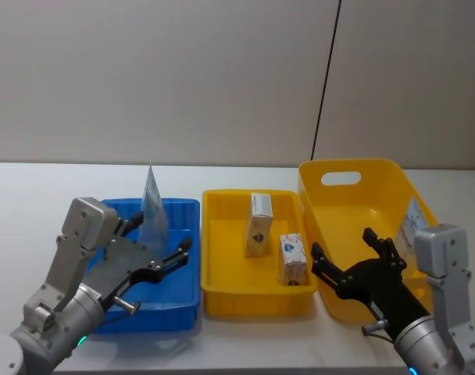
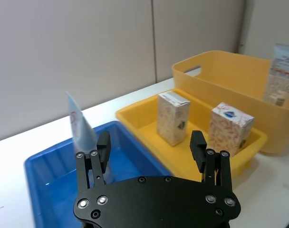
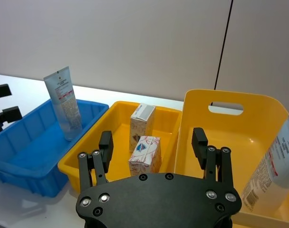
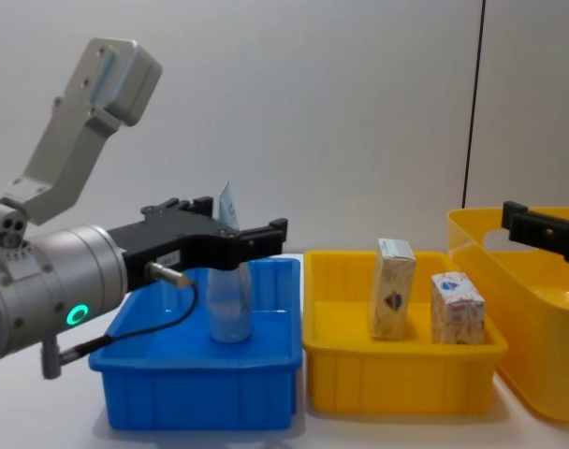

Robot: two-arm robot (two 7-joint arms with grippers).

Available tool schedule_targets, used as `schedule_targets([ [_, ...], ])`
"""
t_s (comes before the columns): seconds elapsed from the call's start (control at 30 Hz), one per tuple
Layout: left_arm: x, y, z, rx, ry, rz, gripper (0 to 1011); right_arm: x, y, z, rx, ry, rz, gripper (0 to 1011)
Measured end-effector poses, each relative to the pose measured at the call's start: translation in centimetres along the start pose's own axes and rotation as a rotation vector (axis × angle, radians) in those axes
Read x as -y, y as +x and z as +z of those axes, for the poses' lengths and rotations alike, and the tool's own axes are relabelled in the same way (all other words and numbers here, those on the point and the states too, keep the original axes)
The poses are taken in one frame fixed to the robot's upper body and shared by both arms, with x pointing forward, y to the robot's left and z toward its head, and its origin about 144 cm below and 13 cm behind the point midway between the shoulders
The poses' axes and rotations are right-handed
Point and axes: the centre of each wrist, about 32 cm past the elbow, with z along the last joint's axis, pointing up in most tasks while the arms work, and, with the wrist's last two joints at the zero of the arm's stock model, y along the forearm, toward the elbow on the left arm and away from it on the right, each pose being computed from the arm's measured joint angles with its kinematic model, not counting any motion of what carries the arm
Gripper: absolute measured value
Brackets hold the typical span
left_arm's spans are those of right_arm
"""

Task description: Bimanual collaborative sorting of washing and personal care products

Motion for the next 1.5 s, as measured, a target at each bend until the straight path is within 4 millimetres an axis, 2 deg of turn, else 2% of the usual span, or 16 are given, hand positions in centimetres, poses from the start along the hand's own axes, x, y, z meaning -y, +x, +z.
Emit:
schedule_targets([
  [0.57, -2.6, -1.7, 1.1, 0.114, 0.012, 0.159, 1002, 0.0, 0.0, 0.0, 0.001, 0.000, -0.001, 1004],
  [1.5, -2.9, -1.8, 1.3, 0.125, 0.012, 0.175, 1001, 0.0, 0.0, 0.0, 0.000, 0.000, -0.002, 1005],
])
